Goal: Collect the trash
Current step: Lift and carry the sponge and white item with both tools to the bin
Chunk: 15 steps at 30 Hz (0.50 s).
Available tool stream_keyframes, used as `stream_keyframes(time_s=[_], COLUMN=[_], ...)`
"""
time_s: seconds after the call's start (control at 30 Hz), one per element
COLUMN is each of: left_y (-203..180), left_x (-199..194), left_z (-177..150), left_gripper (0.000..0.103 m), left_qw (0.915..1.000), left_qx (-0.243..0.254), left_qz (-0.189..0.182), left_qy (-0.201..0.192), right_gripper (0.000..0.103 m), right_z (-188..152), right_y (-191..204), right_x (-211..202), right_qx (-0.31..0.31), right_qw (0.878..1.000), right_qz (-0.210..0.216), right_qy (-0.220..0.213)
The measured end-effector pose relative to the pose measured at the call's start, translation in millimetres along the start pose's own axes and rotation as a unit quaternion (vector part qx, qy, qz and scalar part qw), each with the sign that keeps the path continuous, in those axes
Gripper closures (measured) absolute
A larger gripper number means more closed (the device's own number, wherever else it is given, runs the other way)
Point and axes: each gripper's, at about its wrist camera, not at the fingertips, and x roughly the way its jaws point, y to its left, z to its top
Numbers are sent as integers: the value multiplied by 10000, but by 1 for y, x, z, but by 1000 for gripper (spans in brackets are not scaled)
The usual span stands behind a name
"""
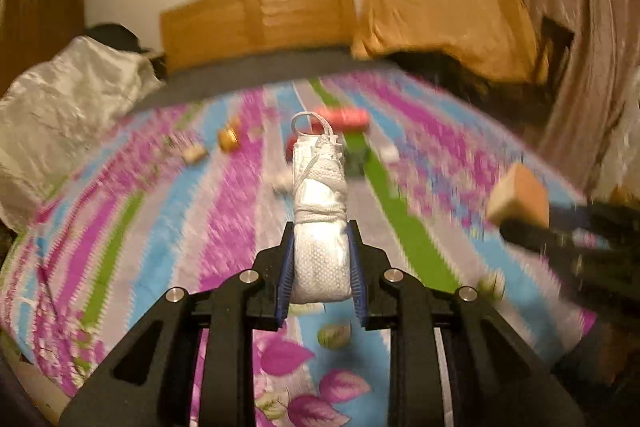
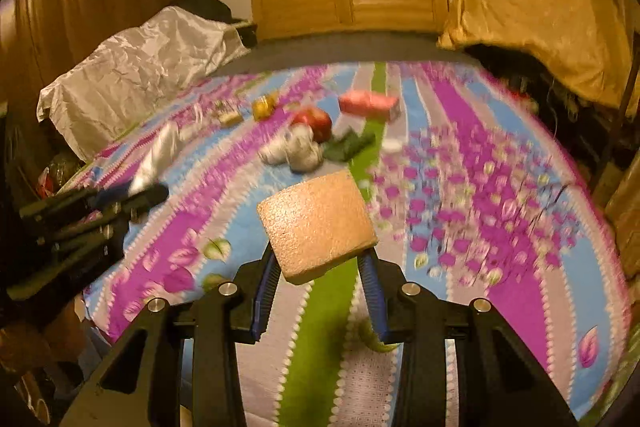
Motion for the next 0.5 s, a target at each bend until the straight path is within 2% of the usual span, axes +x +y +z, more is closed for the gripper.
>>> stream_keyframes(time_s=[0.23,0.37,0.5], left_y=[-7,-14,-25], left_x=[-45,-60,-70], left_z=[47,59,70], left_gripper=[80,80,80], left_qw=[9967,9941,9932], left_qx=[-158,-193,-206], left_qz=[367,544,521], left_qy=[-700,-913,-1021], right_gripper=[63,63,63], right_z=[40,54,59], right_y=[22,27,27], right_x=[-63,-91,-118], right_qx=[-330,-398,-450], right_qw=[9960,9923,9889], right_qz=[-193,-283,-443], right_qy=[-813,-1134,-1347])
